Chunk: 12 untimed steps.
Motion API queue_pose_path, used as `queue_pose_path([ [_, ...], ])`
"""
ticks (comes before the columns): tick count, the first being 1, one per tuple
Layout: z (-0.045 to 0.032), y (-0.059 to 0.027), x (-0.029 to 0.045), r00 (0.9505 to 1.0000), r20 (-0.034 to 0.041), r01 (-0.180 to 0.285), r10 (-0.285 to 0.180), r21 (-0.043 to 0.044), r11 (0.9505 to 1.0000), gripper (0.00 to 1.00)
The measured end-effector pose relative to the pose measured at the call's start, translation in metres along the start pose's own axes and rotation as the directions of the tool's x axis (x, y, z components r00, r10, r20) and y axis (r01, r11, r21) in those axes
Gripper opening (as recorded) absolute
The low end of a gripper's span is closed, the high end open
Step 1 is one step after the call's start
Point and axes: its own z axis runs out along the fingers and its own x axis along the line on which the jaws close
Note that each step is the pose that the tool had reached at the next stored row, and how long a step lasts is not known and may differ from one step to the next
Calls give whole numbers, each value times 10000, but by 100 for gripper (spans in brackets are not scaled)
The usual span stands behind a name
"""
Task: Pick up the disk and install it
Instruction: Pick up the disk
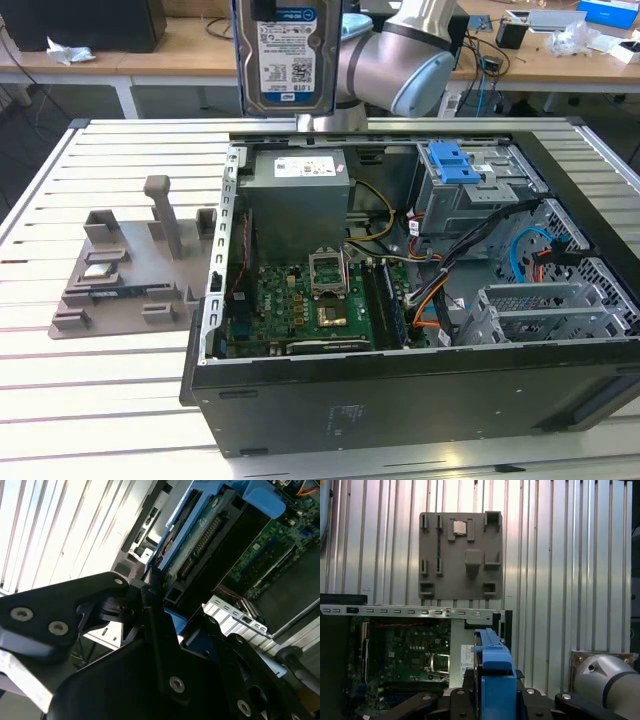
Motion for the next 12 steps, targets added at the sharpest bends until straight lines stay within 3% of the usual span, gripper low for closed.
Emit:
queue_pose_path([
  [12,-11,-121,255,10000,2,-2,2,-13,10000,37],
])
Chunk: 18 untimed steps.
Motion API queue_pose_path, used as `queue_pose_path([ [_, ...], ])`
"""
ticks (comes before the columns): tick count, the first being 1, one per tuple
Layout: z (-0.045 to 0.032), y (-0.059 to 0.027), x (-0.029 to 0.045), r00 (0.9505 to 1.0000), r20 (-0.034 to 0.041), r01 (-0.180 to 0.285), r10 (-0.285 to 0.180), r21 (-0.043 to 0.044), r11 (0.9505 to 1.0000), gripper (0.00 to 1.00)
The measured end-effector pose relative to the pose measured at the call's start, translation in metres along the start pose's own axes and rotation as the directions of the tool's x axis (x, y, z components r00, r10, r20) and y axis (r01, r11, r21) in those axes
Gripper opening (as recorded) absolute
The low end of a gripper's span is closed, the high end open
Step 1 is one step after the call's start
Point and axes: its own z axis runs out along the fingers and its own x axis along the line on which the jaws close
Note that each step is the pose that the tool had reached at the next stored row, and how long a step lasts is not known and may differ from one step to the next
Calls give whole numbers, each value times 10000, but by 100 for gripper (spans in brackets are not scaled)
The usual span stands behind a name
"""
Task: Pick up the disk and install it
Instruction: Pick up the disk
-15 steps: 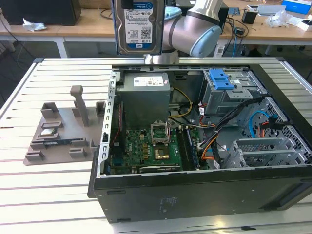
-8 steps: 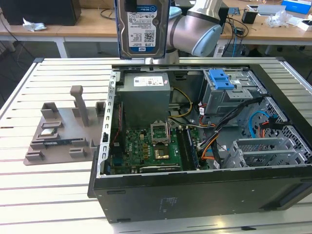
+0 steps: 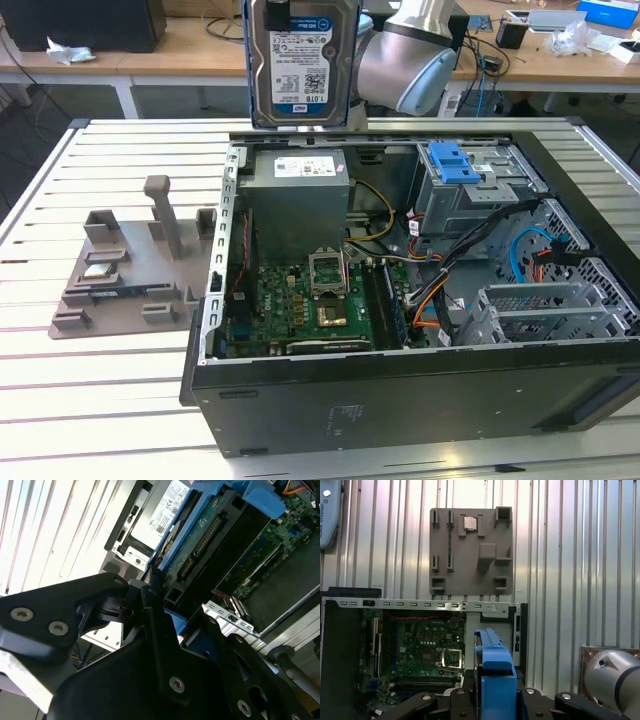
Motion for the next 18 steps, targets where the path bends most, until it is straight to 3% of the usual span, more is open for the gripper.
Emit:
queue_pose_path([
  [13,-12,-176,335,10000,2,-1,1,-34,10000,37],
  [18,-16,-264,411,10000,1,-1,1,-49,10000,37],
])
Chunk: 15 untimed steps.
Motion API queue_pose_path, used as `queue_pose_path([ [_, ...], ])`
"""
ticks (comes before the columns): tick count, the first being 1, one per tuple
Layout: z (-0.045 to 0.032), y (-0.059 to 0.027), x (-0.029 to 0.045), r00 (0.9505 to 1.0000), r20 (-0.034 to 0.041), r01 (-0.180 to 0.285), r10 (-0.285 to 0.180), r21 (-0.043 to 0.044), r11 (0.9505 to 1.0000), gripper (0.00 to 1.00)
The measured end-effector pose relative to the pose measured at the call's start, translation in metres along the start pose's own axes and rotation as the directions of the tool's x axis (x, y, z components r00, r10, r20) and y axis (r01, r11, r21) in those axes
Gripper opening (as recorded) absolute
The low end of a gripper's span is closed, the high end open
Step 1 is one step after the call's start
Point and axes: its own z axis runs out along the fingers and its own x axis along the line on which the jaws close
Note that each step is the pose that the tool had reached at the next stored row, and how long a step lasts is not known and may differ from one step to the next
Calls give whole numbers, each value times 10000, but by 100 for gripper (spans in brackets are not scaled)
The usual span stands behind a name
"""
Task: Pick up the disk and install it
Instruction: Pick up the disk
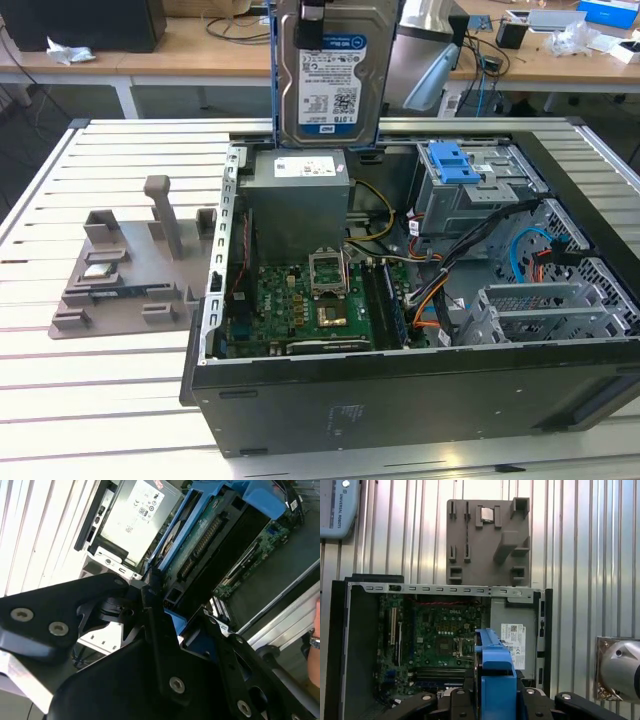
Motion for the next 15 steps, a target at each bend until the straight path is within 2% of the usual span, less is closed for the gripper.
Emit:
queue_pose_path([
  [6,-4,-83,158,10000,1,1,-1,-13,10000,37],
  [15,-7,-150,263,10000,0,0,0,-16,10000,37],
])
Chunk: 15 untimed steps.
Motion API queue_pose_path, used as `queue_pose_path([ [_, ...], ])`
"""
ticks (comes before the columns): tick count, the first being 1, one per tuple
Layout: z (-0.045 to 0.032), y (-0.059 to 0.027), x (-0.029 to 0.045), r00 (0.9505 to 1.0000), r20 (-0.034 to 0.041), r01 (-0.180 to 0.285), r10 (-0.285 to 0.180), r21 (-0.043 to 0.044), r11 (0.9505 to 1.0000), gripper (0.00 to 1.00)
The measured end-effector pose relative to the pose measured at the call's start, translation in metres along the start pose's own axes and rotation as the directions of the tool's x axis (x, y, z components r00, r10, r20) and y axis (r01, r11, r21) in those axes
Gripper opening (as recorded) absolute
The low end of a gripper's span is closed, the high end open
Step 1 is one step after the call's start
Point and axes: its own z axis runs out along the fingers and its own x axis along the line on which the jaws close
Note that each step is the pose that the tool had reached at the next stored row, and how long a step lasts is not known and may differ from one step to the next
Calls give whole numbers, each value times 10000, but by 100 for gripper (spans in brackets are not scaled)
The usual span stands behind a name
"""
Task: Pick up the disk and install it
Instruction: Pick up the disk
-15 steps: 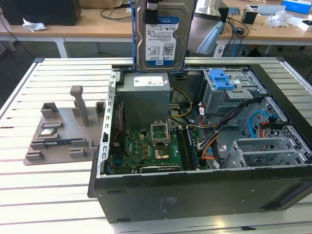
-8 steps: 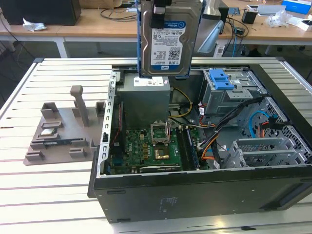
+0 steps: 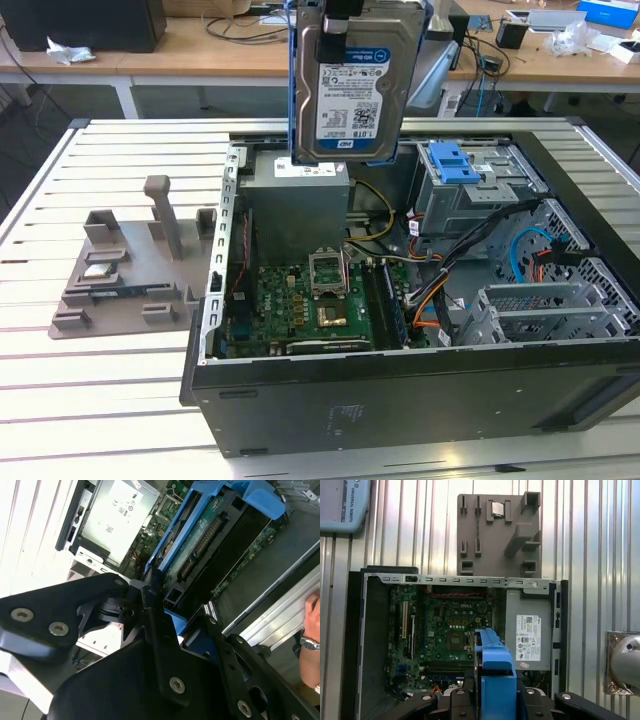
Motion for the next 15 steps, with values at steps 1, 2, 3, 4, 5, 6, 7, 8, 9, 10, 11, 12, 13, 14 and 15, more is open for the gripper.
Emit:
queue_pose_path([
  [1,0,-7,8,10000,1,1,-1,0,10000,37],
  [2,0,-19,21,10000,1,0,0,-1,10000,37],
  [3,0,-33,37,10000,1,-1,1,-2,10000,37],
  [4,1,-43,47,10000,2,-1,1,-3,10000,37],
  [5,1,-53,56,10000,1,0,0,-4,10000,37],
  [6,1,-70,69,10000,1,-1,1,-6,10000,37],
  [7,1,-86,77,10000,2,0,1,-7,10000,37],
  [8,1,-102,82,10000,3,0,0,-9,10000,37],
  [9,0,-134,92,10000,2,1,-1,-12,10000,37],
  [10,-1,-152,97,10000,2,-1,1,-15,10000,37],
  [11,-1,-172,101,10000,2,-1,1,-17,10000,37],
  [12,-2,-210,108,10000,2,-1,1,-21,10000,37],
  [13,-2,-238,114,10000,2,0,0,-24,10000,37],
  [14,-3,-268,132,10000,1,-1,1,-28,10000,37],
  [15,-2,-293,170,10000,1,-1,1,-32,10000,37],
])
